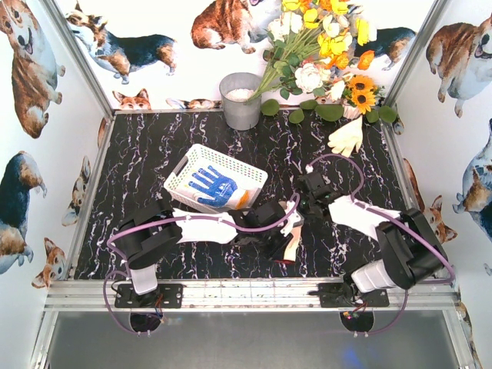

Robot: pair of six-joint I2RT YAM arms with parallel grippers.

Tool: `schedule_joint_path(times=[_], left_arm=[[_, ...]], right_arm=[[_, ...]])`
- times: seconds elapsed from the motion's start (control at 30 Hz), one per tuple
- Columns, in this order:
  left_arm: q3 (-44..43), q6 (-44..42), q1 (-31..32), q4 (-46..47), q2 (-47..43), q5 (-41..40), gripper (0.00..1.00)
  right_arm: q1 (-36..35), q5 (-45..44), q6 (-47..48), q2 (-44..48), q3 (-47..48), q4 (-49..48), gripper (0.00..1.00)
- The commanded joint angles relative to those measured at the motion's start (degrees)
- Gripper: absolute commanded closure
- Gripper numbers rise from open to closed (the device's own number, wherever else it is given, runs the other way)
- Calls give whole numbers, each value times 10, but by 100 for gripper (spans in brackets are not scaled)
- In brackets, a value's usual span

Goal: Put the gloves into the storage basket
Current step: Move the glove to the center of the board, then pick up the glove at the corner of the board.

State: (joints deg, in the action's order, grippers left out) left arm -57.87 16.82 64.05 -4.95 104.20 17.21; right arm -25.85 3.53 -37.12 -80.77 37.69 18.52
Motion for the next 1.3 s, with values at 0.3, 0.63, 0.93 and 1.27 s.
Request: schedule_joint_path(times=[0.3,0.63,0.93,1.27], left_arm=[[-24,-8,3,-40,-59,-18,40],[-64,-42,-60,-143,-195,-91,14],[-46,-68,-332,-194,-318,-93,5],[38,-73,-616,-116,-393,-77,3]], right_arm=[[2,38,47,39,81,32,65],[81,-122,112,111,159,131,46],[267,-36,83,-3,165,-1,45],[355,-8,68,-217,313,-37,49]])
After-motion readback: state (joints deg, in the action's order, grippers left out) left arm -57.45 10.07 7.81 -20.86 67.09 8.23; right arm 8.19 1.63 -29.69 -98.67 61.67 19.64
